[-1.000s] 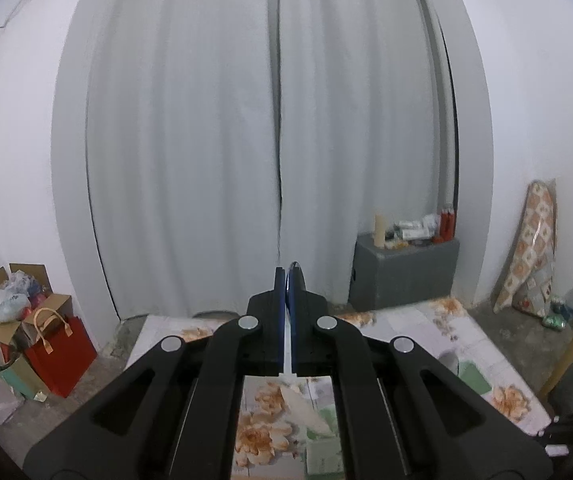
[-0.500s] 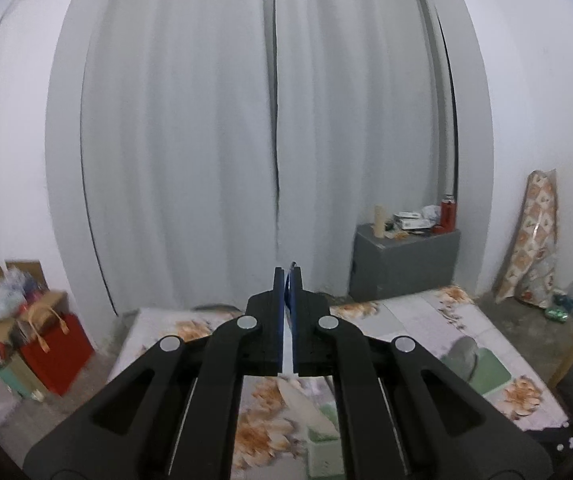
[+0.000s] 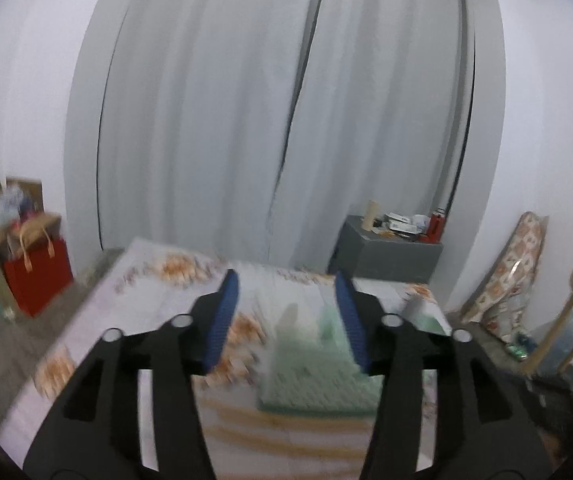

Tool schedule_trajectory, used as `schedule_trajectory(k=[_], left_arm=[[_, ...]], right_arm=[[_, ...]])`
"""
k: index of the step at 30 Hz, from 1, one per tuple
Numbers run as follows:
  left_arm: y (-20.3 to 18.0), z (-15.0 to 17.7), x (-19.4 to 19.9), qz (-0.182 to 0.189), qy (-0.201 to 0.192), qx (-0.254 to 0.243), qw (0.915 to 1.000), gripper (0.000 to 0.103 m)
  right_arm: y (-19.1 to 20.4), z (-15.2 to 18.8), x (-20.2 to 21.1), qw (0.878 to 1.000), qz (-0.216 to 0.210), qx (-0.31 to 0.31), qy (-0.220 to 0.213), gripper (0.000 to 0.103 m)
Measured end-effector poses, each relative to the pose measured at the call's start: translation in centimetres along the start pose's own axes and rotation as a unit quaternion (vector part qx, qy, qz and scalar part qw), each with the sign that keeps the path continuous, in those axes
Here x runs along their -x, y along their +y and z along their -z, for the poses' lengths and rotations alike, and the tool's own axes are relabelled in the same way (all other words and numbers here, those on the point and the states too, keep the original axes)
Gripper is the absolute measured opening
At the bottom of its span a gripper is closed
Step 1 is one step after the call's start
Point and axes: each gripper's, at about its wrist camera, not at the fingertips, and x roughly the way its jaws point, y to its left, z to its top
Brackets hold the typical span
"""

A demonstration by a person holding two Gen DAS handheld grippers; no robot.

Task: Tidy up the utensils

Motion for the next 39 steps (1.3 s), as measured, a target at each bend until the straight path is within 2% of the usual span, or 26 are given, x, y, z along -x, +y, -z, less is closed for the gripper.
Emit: schedule_trajectory(k=[2, 4, 7, 9, 14, 19, 24, 28, 34, 39], left_arm=[[-0.6, 2.1, 0.6, 0.01, 0.02, 0.005, 0.9997, 0.06], [-1.2, 4.3, 0.9, 0.028, 0.057, 0.004, 0.998, 0.067], [-2.1, 6.9, 1.3, 0.047, 0.098, -0.014, 0.994, 0.075], [-2.3, 8.1, 2.0, 0.045, 0.109, -0.031, 0.9925, 0.081], [-1.6, 10.0, 3.7, 0.038, 0.117, -0.044, 0.9915, 0.089], [0.2, 11.0, 3.9, 0.021, 0.137, -0.025, 0.99, 0.089], [1.8, 11.4, 4.2, 0.006, 0.142, -0.002, 0.9898, 0.089], [2.6, 11.7, 4.3, 0.001, 0.147, 0.005, 0.9891, 0.089], [3.3, 11.8, 4.6, -0.009, 0.155, 0.007, 0.9878, 0.089], [4.2, 11.9, 4.3, -0.02, 0.159, 0.012, 0.987, 0.089]], right_arm=[[-0.1, -0.8, 0.5, 1.0, -0.006, -0.002, -0.003, 0.003], [-0.1, -1.8, 1.3, 1.0, -0.01, -0.002, -0.013, 0.003], [0.1, -3.0, 2.6, 0.999, -0.021, -0.007, -0.032, 0.003], [0.4, -4.2, 3.5, 0.998, -0.037, -0.014, -0.048, 0.003], [1.5, -7.4, 5.3, 0.994, -0.069, -0.01, -0.086, 0.003], [2.1, -10.3, 5.6, 0.986, -0.124, -0.017, -0.107, 0.003], [2.3, -12.0, 3.6, 0.977, -0.176, -0.033, -0.113, 0.003], [1.0, -12.9, 0.5, 0.967, -0.212, -0.066, -0.121, 0.003], [-2.0, -12.5, -3.6, 0.952, -0.243, -0.131, -0.129, 0.003], [-4.4, -10.7, -7.3, 0.939, -0.255, -0.187, -0.132, 0.003]])
